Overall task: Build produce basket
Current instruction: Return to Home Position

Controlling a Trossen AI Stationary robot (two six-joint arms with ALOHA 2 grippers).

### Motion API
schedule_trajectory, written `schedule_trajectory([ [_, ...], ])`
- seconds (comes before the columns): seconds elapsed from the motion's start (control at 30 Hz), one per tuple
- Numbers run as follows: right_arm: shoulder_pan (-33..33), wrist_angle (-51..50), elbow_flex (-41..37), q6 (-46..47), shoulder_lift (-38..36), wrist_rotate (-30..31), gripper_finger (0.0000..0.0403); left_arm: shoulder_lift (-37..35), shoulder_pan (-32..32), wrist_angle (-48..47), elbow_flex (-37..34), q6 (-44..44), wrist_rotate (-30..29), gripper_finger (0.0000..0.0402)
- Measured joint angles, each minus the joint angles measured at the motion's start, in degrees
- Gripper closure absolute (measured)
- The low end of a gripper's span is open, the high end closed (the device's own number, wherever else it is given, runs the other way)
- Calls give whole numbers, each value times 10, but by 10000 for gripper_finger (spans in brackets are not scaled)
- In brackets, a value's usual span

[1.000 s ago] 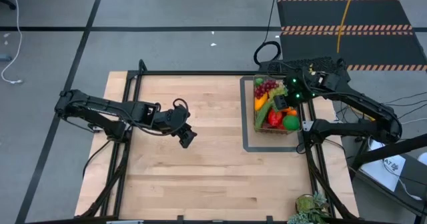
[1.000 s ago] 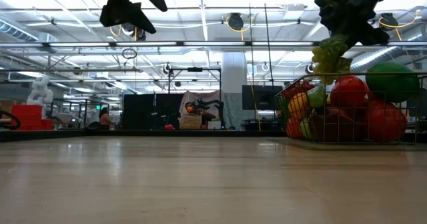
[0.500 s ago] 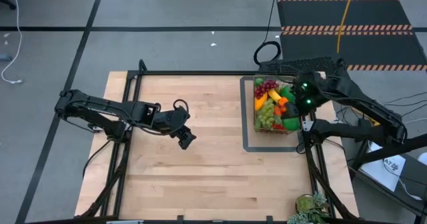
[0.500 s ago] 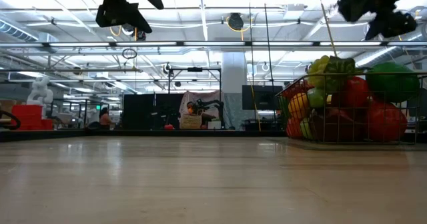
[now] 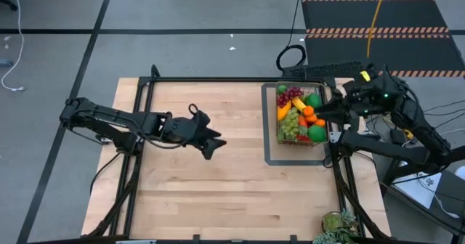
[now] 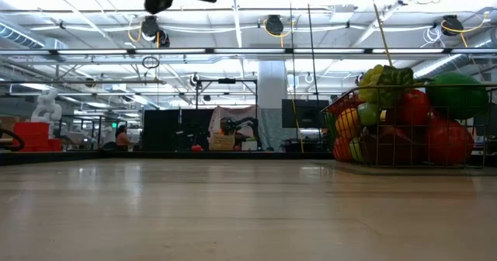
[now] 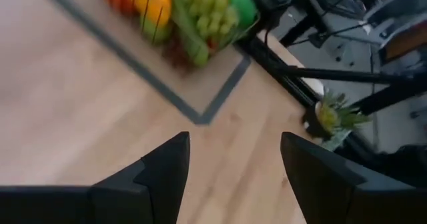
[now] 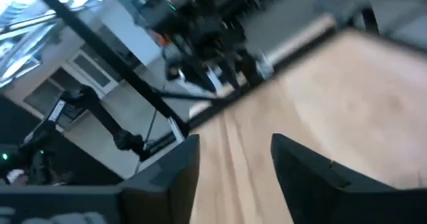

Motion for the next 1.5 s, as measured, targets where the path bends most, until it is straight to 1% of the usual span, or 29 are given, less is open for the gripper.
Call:
schedule_trajectory([
  [0.07,0,26,0,-22,0,0,246,0,3,16,0,63,-8,167],
  [0.13,0,48,0,-44,2,-1,275,-6,7,23,0,108,-10,167],
  [0.2,0,63,0,-73,2,-2,313,-19,12,21,0,127,-12,167],
  [0.3,0,81,0,-126,1,-2,378,-41,19,13,1,131,-21,168],
  [0.33,0,86,0,-148,1,-2,390,-49,21,11,0,136,-22,168],
  [0.43,0,94,0,-218,1,3,391,-80,29,20,1,171,-23,168],
  [0.5,0,94,0,-247,1,23,397,-101,34,20,1,198,-24,170],
  [0.6,0,94,0,-269,2,60,401,-134,42,-7,1,223,-34,191],
  [0.7,0,94,0,-300,0,87,402,-170,44,-45,1,257,-69,232],
  [0.77,0,94,0,-321,-1,97,402,-189,43,-61,1,303,-93,266],
  [0.83,2,95,0,-333,-2,122,402,-206,44,-85,-4,358,-109,306],
  [0.9,7,98,-1,-337,-3,140,402,-221,53,-88,-11,410,-107,348],
  [0.93,11,111,-5,-337,-3,148,402,-230,61,-88,-16,428,-94,369],
  [0.97,16,133,-13,-336,-3,152,402,-239,69,-89,-23,438,-77,385],
  [1.0,20,159,-24,-335,-3,152,402,-247,78,-88,-29,442,-57,392],
  [1.07,31,219,-54,-332,-3,152,402,-264,89,-88,-44,440,-25,390],
  [1.17,54,333,-115,-314,-1,152,403,-287,92,-86,-75,429,3,391],
  [1.27,82,448,-188,-310,7,152,403,-311,88,-82,-107,397,9,398],
  [1.37,106,537,-255,-317,23,152,403,-329,81,-70,-132,376,4,395],
  [1.5,132,597,-318,-307,48,158,403,-333,78,-66,-162,362,-6,399],
])
